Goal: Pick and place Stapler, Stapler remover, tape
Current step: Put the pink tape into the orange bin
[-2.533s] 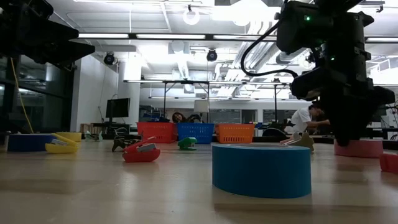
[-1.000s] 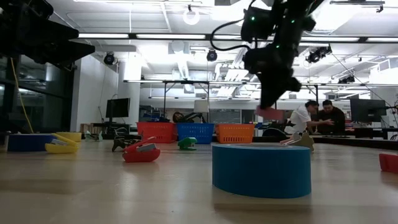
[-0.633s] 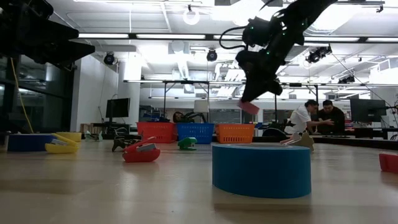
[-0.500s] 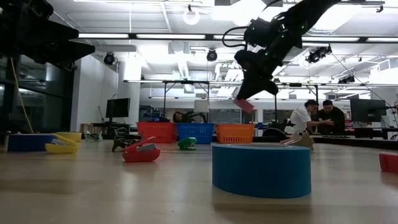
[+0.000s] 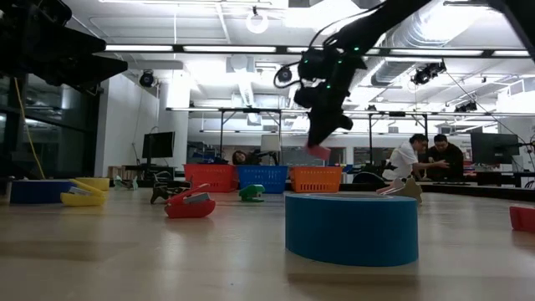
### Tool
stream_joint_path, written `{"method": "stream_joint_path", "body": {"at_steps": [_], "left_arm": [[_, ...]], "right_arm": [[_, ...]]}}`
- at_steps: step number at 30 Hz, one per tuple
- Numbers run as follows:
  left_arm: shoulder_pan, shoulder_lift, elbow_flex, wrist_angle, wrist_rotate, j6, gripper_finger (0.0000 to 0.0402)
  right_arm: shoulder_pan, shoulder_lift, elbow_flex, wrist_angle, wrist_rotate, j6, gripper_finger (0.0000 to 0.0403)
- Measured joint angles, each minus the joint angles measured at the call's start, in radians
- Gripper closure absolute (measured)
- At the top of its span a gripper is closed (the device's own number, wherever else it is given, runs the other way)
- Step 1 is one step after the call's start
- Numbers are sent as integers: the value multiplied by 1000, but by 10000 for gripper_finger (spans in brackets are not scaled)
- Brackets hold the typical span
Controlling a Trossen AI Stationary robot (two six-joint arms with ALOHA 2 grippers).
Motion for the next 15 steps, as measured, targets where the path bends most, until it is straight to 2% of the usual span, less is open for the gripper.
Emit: {"method": "stream_joint_path", "body": {"at_steps": [6, 15], "left_arm": [[0, 0, 0, 0, 0, 0, 140], [0, 0, 0, 0, 0, 0, 140]], "right_arm": [[-8, 113, 151, -128, 25, -16, 380], [-8, 188, 173, -182, 19, -17, 379]]}}
